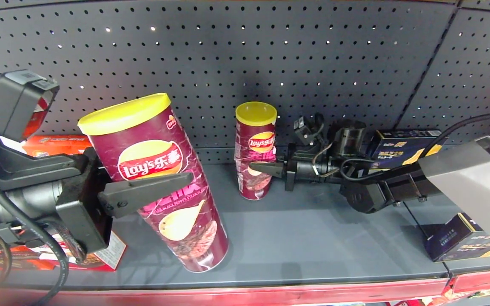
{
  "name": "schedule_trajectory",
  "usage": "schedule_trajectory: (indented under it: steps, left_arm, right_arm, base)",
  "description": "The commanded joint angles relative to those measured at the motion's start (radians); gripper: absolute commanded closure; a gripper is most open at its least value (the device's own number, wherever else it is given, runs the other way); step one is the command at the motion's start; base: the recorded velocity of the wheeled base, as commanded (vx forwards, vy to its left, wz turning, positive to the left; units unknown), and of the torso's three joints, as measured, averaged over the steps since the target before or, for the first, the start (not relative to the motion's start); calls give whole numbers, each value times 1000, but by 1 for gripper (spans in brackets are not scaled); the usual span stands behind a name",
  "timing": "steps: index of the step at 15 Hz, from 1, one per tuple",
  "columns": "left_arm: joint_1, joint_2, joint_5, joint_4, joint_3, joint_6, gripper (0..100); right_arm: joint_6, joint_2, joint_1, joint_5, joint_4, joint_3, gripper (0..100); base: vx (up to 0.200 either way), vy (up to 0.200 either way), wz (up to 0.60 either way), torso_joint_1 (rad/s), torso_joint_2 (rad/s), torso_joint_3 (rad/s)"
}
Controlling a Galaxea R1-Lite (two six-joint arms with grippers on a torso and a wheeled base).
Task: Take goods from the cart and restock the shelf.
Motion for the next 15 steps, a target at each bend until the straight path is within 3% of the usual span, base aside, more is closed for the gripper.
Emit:
schedule_trajectory:
  steps: [1,5,8,11,15]
  left_arm:
    - [8,-4,-1,0,13,0,100]
    - [13,-23,0,0,30,0,100]
    - [13,-23,0,0,27,0,100]
    - [13,-23,2,0,24,0,100]
    - [13,-23,3,0,18,-2,100]
  right_arm:
    - [-1,-6,3,-13,0,18,100]
    - [-1,-77,12,-62,-33,102,100]
    - [-1,-175,41,-161,-33,182,100]
    - [-1,-325,106,-253,-98,386,100]
    - [-1,-437,165,-293,-225,636,100]
  base:
    - [0,0,0,0,0,0]
    - [0,0,0,0,0,0]
    - [0,0,0,0,0,0]
    - [0,0,0,0,0,0]
    - [0,0,0,0,0,0]
